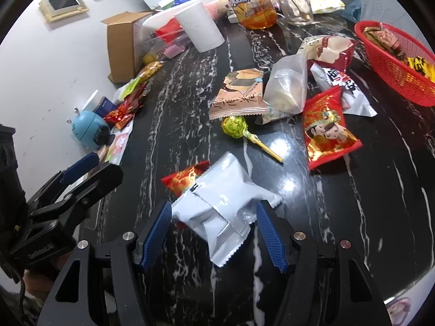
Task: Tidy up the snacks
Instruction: 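Grasp the white packet with right gripper while left gripper grasps the red packet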
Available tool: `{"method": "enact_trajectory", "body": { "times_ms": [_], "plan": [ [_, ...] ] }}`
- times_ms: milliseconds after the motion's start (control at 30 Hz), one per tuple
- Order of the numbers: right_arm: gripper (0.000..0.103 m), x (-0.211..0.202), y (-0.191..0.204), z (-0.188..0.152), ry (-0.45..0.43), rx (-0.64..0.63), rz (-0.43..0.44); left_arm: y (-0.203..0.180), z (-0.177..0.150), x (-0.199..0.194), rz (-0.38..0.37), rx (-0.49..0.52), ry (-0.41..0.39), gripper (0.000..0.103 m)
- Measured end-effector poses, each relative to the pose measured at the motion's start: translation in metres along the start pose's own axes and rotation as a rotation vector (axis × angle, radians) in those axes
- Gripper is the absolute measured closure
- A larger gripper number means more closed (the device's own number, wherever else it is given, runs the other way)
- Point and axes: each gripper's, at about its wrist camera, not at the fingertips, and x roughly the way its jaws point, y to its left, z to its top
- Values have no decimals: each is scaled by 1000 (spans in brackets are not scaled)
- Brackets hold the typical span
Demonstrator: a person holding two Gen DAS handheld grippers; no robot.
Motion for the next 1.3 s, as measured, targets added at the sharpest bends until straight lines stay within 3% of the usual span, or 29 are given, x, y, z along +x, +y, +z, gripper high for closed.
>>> {"method": "enact_trajectory", "body": {
  "times_ms": [367,500,600,900,1300],
  "plan": [
    [36,18,-3,11,48,8,-48,3,5,19,-56,-13,38,14],
    [59,16,1,9,36,-37,-30,1,5,23,-71,-10,49,14],
    [65,11,5,8,17,-70,-38,-2,4,25,-91,-10,58,14],
    [65,-11,-10,0,-45,-56,-103,-27,-2,36,-163,30,105,14],
    [65,-26,-36,-16,-58,1,-153,-55,-10,62,-230,82,201,14]
  ]
}}
